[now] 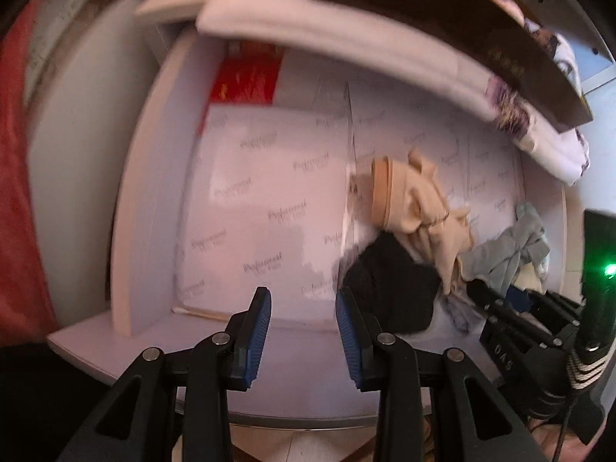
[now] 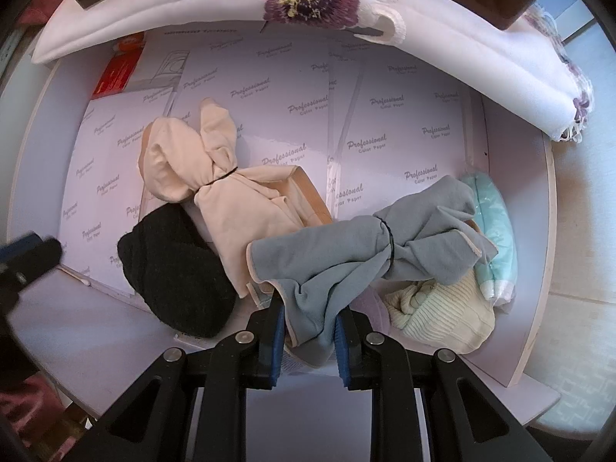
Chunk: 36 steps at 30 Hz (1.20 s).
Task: Organize soft objects
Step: 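Move the open left tool back over the drawer while the right tool holds the grey sock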
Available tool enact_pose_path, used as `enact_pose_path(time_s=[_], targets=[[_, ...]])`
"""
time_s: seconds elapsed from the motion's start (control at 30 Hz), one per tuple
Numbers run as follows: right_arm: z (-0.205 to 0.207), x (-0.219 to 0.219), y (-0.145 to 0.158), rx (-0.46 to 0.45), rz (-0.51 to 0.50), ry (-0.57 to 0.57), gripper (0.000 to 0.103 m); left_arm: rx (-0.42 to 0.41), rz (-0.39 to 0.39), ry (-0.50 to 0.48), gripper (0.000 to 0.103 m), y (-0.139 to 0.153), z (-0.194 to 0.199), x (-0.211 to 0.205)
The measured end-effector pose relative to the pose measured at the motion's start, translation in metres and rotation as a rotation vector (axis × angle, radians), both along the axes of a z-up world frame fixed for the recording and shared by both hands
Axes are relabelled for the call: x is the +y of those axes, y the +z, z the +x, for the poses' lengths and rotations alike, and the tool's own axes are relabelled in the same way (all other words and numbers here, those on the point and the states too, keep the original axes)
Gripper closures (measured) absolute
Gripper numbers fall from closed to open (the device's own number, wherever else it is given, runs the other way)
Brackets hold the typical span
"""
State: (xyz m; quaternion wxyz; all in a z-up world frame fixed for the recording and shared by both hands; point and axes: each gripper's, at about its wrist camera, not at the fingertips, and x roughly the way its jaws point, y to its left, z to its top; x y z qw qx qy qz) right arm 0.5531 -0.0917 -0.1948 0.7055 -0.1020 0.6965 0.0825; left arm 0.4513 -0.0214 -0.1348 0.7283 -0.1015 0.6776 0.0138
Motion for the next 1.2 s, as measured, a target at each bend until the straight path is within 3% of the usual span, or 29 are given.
enact_pose_path(time_s=[0.47,1.2], targets=[[0.002,-0.007,0.002,0.006,0.017,-0.029,0.081,0.071,0.054,-0.121,0.068,-0.02,-0.004,-0.021],[0.013,-0.048,0.017,0.045,0.094,-0.147,0.086,0.068,0.057,-0.135,0.068,-0.026,-0.005,-0.016]])
